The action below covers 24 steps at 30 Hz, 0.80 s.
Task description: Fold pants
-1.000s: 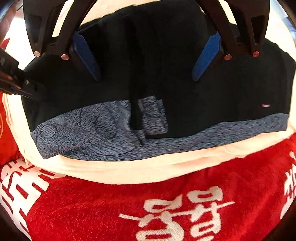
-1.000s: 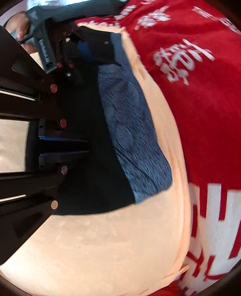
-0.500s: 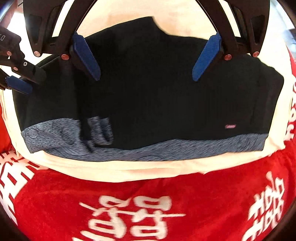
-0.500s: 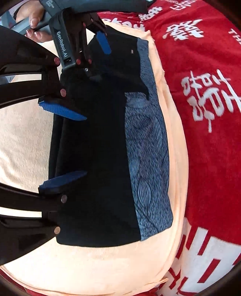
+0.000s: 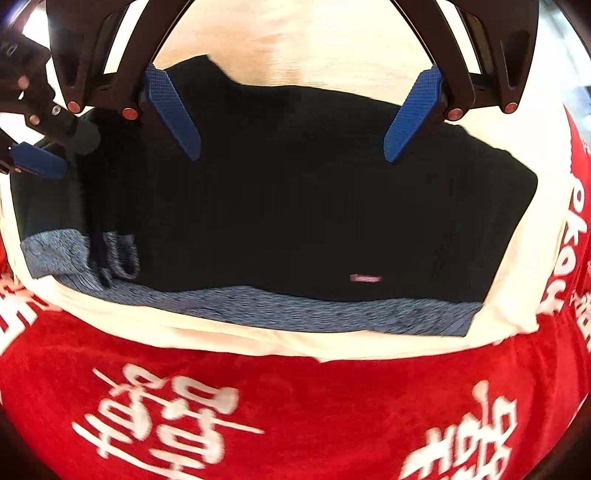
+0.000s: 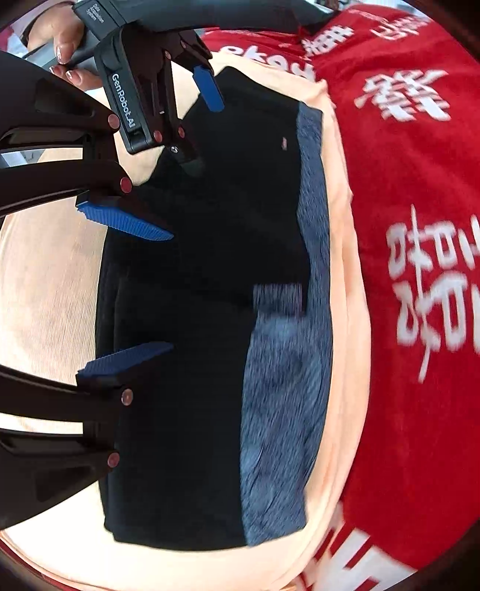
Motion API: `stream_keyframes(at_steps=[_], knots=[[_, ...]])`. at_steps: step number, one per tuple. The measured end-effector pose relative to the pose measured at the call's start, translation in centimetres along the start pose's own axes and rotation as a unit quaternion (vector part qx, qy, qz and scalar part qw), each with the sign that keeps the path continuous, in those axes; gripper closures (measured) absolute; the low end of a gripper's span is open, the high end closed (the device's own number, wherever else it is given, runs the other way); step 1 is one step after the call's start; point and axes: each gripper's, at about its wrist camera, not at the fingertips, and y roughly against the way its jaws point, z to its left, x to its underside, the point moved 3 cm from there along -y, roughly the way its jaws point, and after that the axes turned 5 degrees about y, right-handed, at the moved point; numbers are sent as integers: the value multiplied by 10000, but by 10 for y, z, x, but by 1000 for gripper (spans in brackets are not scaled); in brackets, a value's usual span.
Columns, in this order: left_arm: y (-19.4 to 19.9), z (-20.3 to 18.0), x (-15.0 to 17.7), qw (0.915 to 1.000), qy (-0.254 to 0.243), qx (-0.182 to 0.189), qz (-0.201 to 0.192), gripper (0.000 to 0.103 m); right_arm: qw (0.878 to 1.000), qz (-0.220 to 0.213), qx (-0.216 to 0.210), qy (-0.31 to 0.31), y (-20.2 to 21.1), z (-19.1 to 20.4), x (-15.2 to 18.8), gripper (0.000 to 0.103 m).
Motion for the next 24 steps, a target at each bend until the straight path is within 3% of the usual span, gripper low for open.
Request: stream_keyframes(at_steps=[1,3,9,24], knots=[[0,7,0,10000,76,17,0,3,9999,22,48,103,-2,8,-2,41],[0,18,0,9998,210,51,-7,3,9993,113,209,279,-9,19,-4,30],[-1,55,4,9985,551,-5,-26,3,9924,365,843,818,-36,43,1,19],[-6,103,7,9938,1115,35,9,3,9892,468,1062,900,-41,49,-3,17]])
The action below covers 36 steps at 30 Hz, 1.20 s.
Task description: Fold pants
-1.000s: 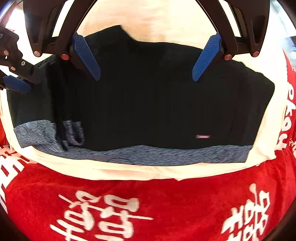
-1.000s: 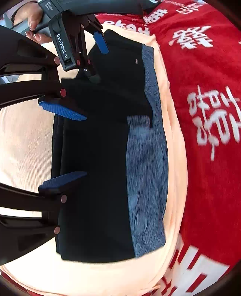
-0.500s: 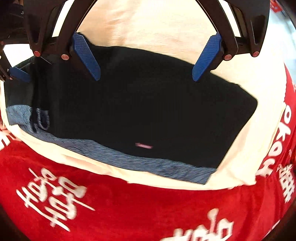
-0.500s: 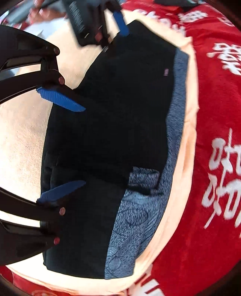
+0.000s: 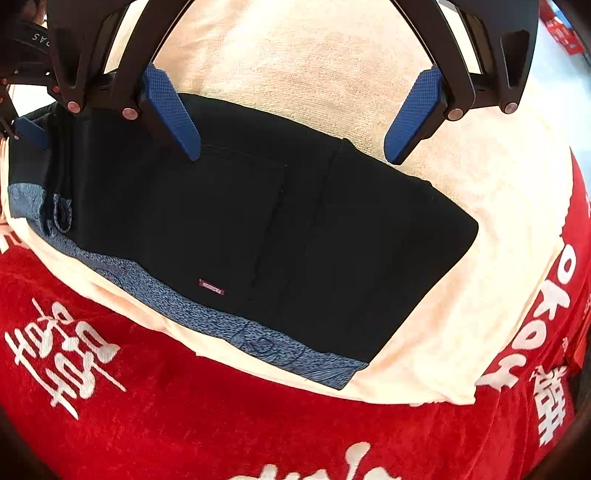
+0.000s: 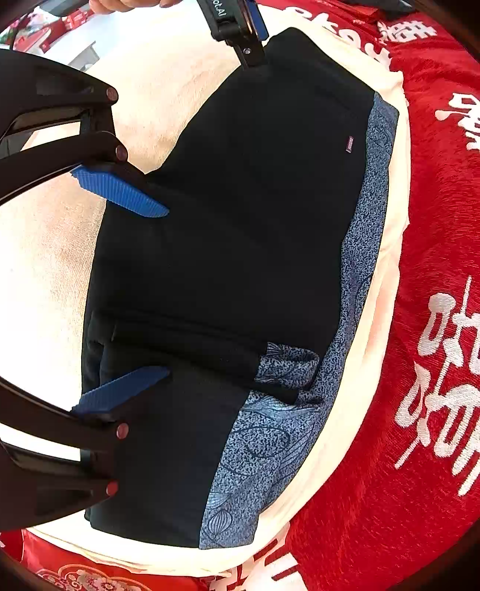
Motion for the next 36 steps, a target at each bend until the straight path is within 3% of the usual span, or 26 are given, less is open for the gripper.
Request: stream_keyframes(at_steps=[5,9,16,25,31,36], knots=[[3,15,-3,9997,223,53,-44,3,10000,46,16,-6,1,4,-3,17],[6,24,-5,9995,316,33,-82,3,9982,270,390,363,2,17,-7,17],[12,33,-6,9990,430,55,-102,3,9973,594,93,420,15,35,-18,17],[13,37,-8,9984,519,155,-156,3,9985,314,-294,340,28,46,-24,17],[7,63,-11,9919,950,844,-68,3,9963,170,-848,1,9,41,-14,17],[-3,97,-9,9755,1516,1591,4,3,9899,192,-1348,-392,-15,33,7,18]])
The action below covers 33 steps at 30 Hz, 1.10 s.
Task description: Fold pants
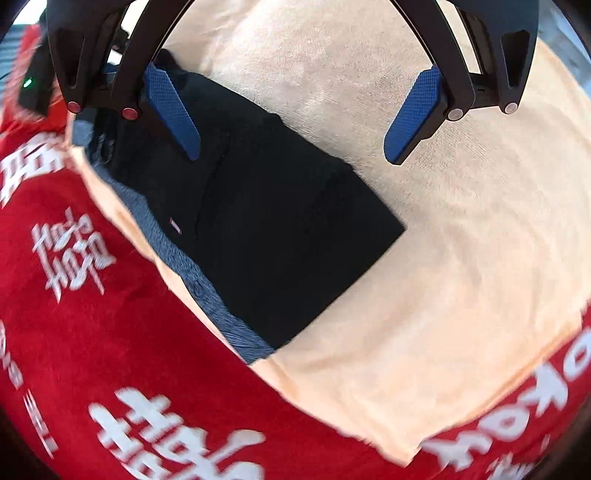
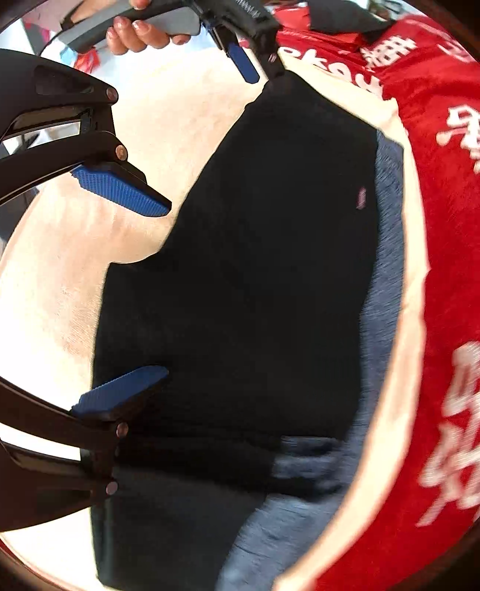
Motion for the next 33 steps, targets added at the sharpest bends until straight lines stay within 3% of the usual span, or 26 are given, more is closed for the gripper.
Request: stream_keyframes(at_steps=[4,12,15,20,22,25,28,29,30,31,33], knots=[[-7,11,1,9981,337,470,212,3,9998,-132,-38,111,2,2,6,17],[-25,-28,11,9955,-102,835,444,3,9998,-121,-135,49,1,-3,1,17],[-34,-33,11,9964,-149,768,331,2,9999,-97,-115,84,-1,-2,-2,17],[-30,-32,4,9940,292,1034,195,2,9997,-141,-155,112,1,-4,1,17],[-23,-40,0,9932,257,1137,52,2,9996,-162,-138,161,1,-3,4,17],[-29,-49,-1,9963,-35,860,-62,2,9995,-187,-135,194,1,-2,5,17],[-45,-46,-3,9989,85,468,9,4,9996,-154,-201,96,4,-3,3,17],[-43,-48,-3,9992,82,382,-71,7,9996,-132,-256,33,6,-5,2,17],[-41,-51,-3,9997,4,173,-144,19,9994,-111,-337,-54,9,-7,0,17],[-41,-54,-3,9997,-120,-100,-195,39,9989,-122,-415,-151,14,-9,-2,17],[-42,-59,-2,9958,-507,-707,-292,58,9981,-189,-500,-307,28,-13,-9,17]])
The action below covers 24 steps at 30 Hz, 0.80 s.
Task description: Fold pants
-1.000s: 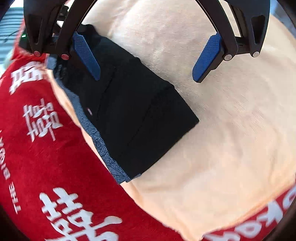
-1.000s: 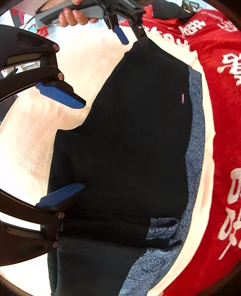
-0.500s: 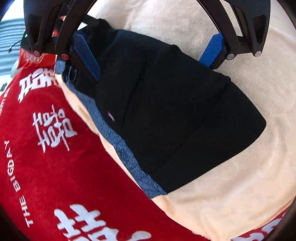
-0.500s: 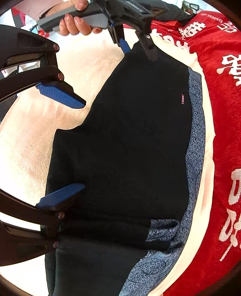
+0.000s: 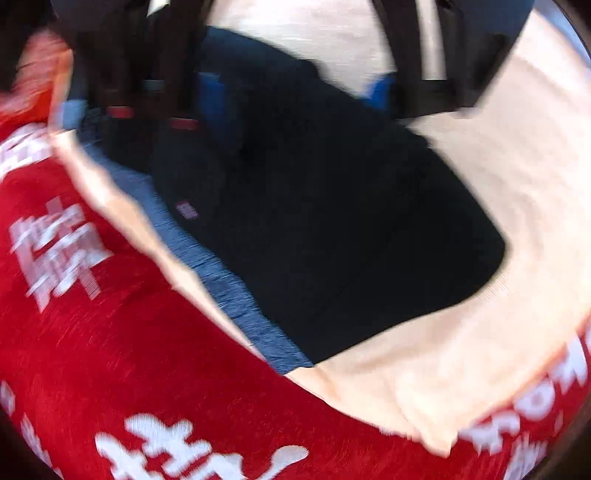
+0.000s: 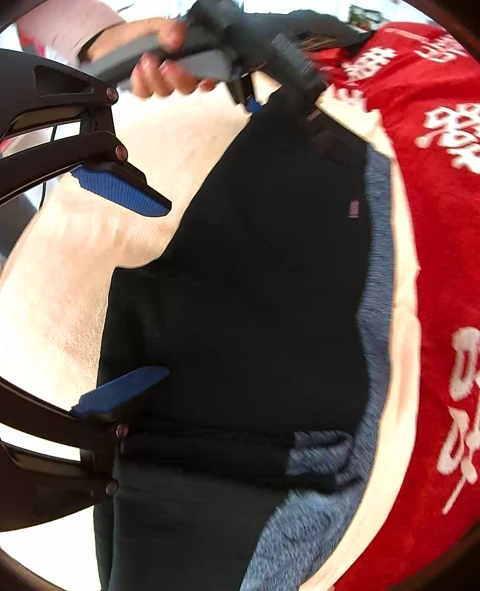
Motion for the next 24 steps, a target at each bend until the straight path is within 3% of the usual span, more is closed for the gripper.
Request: stream_keyframes(at_steps=[3,4,6,8,15,19,23,24], knots=[[13,-19,8,9954,-799,-296,-445,64,9998,-51,-89,-148,23,0,-26,17],[17,-29,14,9887,-1256,-479,-663,64,9996,-2,-216,-160,29,2,-39,17],[21,-52,31,9665,-2192,-855,-1028,64,9984,221,-515,-40,34,16,-70,17],[18,-62,41,9538,-2583,-1038,-1128,64,9966,445,-649,233,32,37,-96,17],[15,-62,43,9472,-2695,-1235,-1218,64,9781,1287,-655,1499,-14,151,-175,17],[16,-66,47,9410,-2825,-1314,-1322,64,9580,1947,-397,2068,-57,201,-181,17],[16,-67,45,9424,-2778,-1307,-1329,64,9407,2490,138,2301,-94,207,-176,17],[16,-66,45,9436,-2766,-1286,-1289,64,9380,2557,238,2328,-98,204,-175,26]])
